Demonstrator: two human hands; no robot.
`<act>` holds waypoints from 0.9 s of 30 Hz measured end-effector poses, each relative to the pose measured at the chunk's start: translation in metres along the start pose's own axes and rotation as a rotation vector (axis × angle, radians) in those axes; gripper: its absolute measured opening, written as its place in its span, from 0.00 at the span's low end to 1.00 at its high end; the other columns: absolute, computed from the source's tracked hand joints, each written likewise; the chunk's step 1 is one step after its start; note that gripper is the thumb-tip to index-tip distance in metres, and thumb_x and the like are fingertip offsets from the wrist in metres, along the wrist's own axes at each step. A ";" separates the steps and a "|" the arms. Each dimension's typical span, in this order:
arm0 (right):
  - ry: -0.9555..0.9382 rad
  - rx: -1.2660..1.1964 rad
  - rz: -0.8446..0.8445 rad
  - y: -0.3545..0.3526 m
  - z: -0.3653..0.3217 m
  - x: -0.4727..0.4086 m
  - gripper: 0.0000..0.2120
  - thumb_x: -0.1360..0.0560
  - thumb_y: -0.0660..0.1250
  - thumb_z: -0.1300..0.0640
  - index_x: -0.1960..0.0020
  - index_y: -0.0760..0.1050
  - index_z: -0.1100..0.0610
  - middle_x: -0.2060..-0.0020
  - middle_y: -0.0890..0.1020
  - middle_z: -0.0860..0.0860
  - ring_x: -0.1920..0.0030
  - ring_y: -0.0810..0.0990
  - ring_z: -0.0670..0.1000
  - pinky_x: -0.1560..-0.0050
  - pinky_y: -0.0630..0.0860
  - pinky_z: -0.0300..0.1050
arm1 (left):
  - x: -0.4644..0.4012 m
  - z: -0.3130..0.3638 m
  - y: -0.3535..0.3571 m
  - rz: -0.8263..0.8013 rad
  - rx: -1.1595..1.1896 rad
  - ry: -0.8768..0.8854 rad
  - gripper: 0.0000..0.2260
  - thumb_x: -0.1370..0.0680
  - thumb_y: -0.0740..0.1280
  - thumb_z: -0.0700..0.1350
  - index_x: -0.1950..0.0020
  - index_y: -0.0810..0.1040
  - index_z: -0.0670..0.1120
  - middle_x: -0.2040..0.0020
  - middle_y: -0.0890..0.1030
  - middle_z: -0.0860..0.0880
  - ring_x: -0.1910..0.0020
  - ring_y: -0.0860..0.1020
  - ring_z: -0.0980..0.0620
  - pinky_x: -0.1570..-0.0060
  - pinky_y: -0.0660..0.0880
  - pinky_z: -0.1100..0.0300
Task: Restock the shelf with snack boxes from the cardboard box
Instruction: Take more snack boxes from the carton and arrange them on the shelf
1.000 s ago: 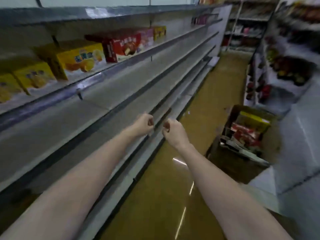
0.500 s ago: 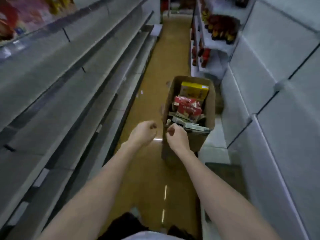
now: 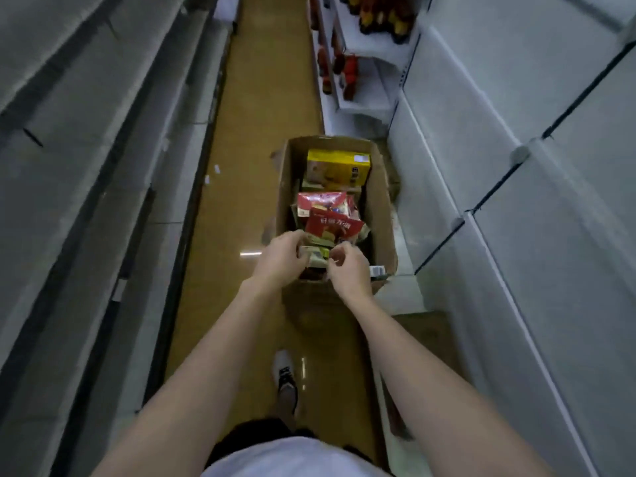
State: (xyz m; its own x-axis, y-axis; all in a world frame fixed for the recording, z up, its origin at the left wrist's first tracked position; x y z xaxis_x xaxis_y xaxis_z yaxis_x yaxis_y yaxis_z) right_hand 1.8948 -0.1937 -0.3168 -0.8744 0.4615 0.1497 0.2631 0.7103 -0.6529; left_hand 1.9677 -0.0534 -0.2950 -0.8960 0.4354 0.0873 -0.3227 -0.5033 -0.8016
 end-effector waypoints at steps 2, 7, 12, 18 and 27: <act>0.028 0.039 0.015 0.000 -0.003 -0.030 0.05 0.23 0.69 0.59 0.48 0.77 0.53 0.50 0.78 0.49 0.48 0.79 0.51 0.48 0.77 0.45 | -0.032 -0.005 0.002 -0.033 0.009 0.016 0.10 0.23 0.67 0.45 0.43 0.78 0.50 0.46 0.82 0.51 0.47 0.80 0.50 0.49 0.79 0.49; 0.136 0.012 0.072 -0.012 -0.004 -0.100 0.08 0.24 0.69 0.59 0.46 0.76 0.53 0.49 0.76 0.48 0.49 0.77 0.49 0.50 0.73 0.42 | -0.110 -0.006 0.001 -0.091 0.002 0.057 0.15 0.24 0.68 0.46 0.38 0.75 0.52 0.44 0.82 0.52 0.47 0.81 0.52 0.50 0.80 0.50; 0.146 0.022 0.086 -0.022 -0.001 -0.157 0.14 0.24 0.69 0.57 0.39 0.75 0.54 0.44 0.77 0.51 0.44 0.78 0.52 0.43 0.78 0.49 | -0.171 -0.006 0.004 -0.109 -0.039 0.047 0.18 0.23 0.67 0.46 0.34 0.74 0.52 0.40 0.80 0.50 0.42 0.79 0.50 0.46 0.78 0.50; 0.093 0.042 0.049 -0.023 -0.006 -0.236 0.15 0.24 0.69 0.56 0.38 0.74 0.54 0.43 0.76 0.51 0.42 0.76 0.52 0.42 0.76 0.52 | -0.236 -0.003 -0.003 -0.079 -0.163 0.006 0.08 0.23 0.66 0.46 0.45 0.75 0.47 0.49 0.79 0.49 0.50 0.79 0.48 0.54 0.78 0.50; 0.032 0.106 0.001 0.006 -0.019 -0.347 0.17 0.23 0.68 0.56 0.35 0.73 0.53 0.40 0.75 0.50 0.37 0.73 0.52 0.36 0.73 0.48 | -0.335 -0.020 0.000 -0.145 -0.168 0.041 0.12 0.23 0.66 0.44 0.39 0.74 0.50 0.45 0.77 0.50 0.46 0.78 0.50 0.49 0.79 0.53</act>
State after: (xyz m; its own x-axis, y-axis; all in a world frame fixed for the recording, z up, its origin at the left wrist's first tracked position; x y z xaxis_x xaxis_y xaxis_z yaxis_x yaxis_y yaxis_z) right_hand 2.2080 -0.3390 -0.3586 -0.8602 0.4803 0.1715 0.2182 0.6506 -0.7274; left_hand 2.2742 -0.1844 -0.3368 -0.8294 0.5263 0.1876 -0.3891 -0.3032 -0.8698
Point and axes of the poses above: each hand's wrist, its own x-axis away from the middle knuckle, its own y-axis out of the palm, z = x × y, the point moved 7 cm from there along -x, towards the middle knuckle
